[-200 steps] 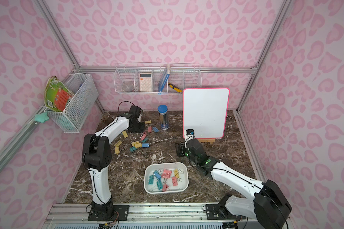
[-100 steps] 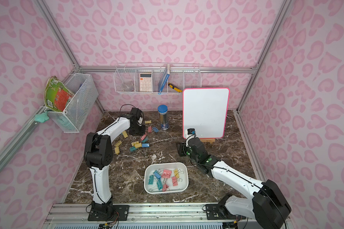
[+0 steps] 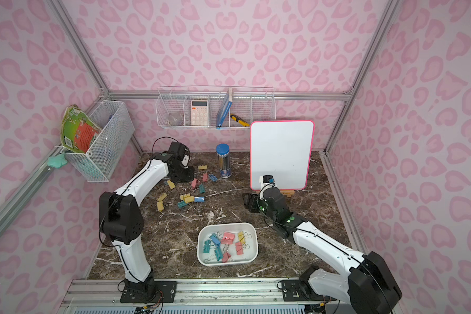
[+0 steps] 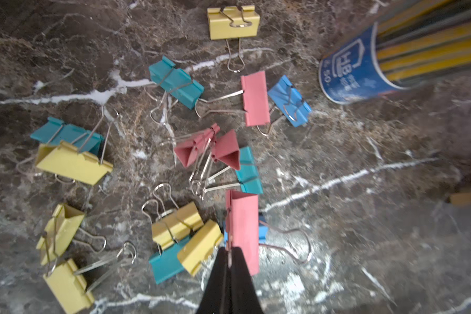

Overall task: Put the binder clips in the storage box
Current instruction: Pick up the binder clip at the center of the board, then place the binder clip in the storage box.

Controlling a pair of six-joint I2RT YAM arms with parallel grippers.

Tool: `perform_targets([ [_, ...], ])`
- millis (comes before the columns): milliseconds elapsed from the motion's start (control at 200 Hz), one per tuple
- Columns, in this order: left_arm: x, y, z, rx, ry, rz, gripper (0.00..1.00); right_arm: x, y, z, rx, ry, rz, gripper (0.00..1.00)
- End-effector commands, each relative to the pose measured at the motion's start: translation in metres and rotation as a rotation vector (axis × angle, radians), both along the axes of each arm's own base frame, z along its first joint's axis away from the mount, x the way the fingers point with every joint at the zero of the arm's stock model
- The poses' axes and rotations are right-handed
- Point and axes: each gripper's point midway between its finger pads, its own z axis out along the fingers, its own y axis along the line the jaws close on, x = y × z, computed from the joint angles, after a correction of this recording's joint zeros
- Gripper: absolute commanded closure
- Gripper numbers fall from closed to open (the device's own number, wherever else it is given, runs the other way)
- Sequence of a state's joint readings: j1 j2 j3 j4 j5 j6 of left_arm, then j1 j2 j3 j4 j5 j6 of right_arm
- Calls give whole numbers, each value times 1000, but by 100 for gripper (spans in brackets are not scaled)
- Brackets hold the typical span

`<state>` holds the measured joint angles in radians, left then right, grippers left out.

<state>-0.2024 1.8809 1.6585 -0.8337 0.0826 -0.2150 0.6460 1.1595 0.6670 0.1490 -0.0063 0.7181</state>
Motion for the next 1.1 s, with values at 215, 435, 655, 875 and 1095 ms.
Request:
perform_targets([
  [215, -118, -88, 80, -346, -44, -209, 100, 22, -21, 23, 103, -33, -30, 13],
  [435, -196, -168, 76, -345, -65, -471, 100, 31, -44, 18, 136, -23, -132, 2],
  [655, -226, -232, 28, -234, -35, -706, 100, 36, -54, 10, 162, 20, -175, 2],
  [875, -225, -238, -36, -151, 25, -718, 100, 32, -60, 6, 157, 36, -190, 2],
  [1095, -226, -234, -55, -141, 37, -692, 94, 30, -56, 19, 138, -10, -162, 2],
])
